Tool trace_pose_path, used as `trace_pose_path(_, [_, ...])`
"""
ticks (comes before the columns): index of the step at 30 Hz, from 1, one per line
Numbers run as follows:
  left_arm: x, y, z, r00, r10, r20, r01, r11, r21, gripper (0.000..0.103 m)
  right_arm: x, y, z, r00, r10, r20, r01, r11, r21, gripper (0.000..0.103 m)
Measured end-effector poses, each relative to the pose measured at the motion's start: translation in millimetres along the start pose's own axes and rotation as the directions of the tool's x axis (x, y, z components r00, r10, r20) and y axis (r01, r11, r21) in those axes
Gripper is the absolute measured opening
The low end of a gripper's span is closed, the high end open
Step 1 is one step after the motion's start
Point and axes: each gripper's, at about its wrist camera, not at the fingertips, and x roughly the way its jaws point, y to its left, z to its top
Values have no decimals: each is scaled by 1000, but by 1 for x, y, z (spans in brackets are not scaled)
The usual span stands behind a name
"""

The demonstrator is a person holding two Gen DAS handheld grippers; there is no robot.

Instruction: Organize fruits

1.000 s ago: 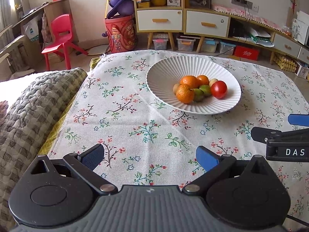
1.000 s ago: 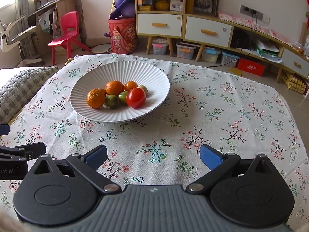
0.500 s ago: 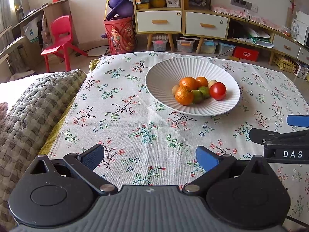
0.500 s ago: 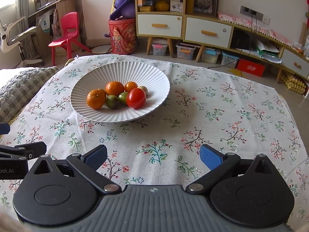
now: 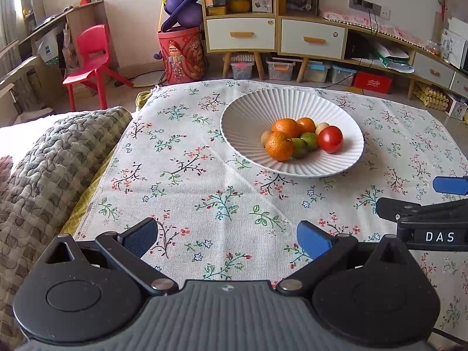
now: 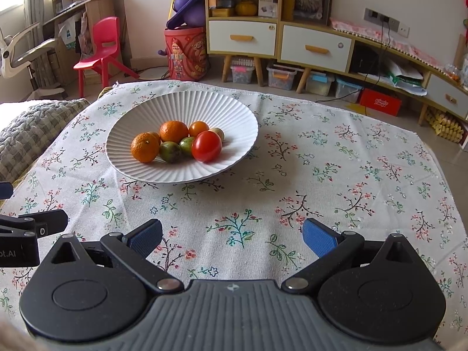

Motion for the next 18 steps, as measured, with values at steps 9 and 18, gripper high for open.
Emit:
trace_pose_path(9, [0, 0, 0, 1000, 0, 0, 0, 1000, 0, 92, 0, 0, 0, 1000, 0, 0, 0, 1000, 0, 102])
trace_pose_path(18, [-1, -1, -1, 1000, -15, -1, 15, 1000, 7, 92, 0, 0, 0, 1000, 0, 0, 0, 1000, 0, 102])
